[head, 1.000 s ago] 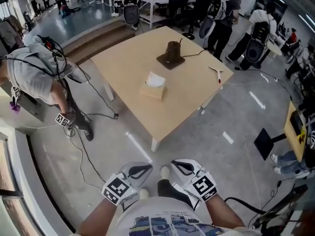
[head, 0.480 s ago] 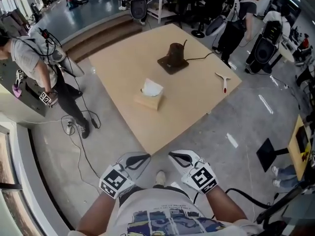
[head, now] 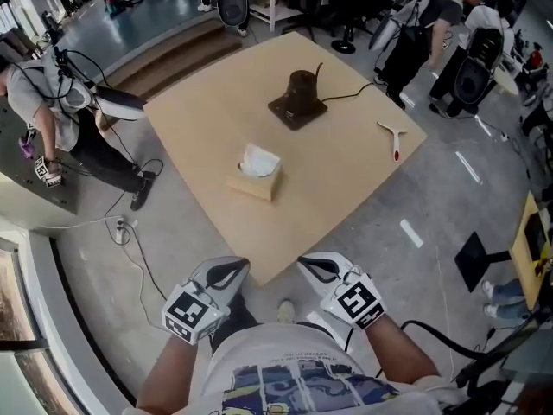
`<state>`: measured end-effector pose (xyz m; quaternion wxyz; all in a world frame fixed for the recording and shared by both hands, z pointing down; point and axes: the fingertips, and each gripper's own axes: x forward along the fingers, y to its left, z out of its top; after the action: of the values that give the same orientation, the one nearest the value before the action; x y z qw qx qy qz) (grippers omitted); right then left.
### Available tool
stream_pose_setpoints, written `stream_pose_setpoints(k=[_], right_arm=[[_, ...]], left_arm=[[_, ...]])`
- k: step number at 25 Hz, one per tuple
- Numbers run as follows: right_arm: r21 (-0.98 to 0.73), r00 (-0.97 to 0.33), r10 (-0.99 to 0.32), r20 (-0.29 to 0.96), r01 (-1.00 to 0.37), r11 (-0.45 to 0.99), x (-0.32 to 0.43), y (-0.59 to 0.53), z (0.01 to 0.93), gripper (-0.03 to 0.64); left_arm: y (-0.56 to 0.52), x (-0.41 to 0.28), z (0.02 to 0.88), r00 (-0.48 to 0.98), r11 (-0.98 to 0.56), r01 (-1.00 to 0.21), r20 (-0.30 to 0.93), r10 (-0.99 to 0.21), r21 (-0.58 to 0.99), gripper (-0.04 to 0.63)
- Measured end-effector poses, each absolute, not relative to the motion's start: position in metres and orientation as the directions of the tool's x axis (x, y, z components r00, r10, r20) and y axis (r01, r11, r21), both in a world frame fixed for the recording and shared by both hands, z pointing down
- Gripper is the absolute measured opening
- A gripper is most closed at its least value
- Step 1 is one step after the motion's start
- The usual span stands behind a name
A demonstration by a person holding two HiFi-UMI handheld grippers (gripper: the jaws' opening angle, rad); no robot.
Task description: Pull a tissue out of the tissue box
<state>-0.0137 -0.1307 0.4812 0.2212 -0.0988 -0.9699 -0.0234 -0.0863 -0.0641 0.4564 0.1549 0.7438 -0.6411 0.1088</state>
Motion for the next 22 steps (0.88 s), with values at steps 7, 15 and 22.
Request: stream_pose_setpoints(k=[7,15,22], right_arm=[[0.020,-0.887,0.057,0.459,0.074,0.997,-0.053,-0.161,0.492,0.003],[0.026,-0.889,-0.107,0.445,-0.107,0.994,-0.113,-0.182,0.479,0.003],[0.019,-0.847,-0.265,0.461,-0.289,0.957,-0.123,-0.191,0.485,0.003]], left_arm=[[-0.097,-0.145,0.468,0.266,-0.252,-0.964,0.350,-0.898,0.086,0.002],[-0.144,-0.231,0.472,0.392,-0.384,-0.918,0.365,-0.844,0.097,0.002],[-0.188,-0.281,0.503,0.457,-0.462,-0.882,0.414,-0.787,0.095,0.002]])
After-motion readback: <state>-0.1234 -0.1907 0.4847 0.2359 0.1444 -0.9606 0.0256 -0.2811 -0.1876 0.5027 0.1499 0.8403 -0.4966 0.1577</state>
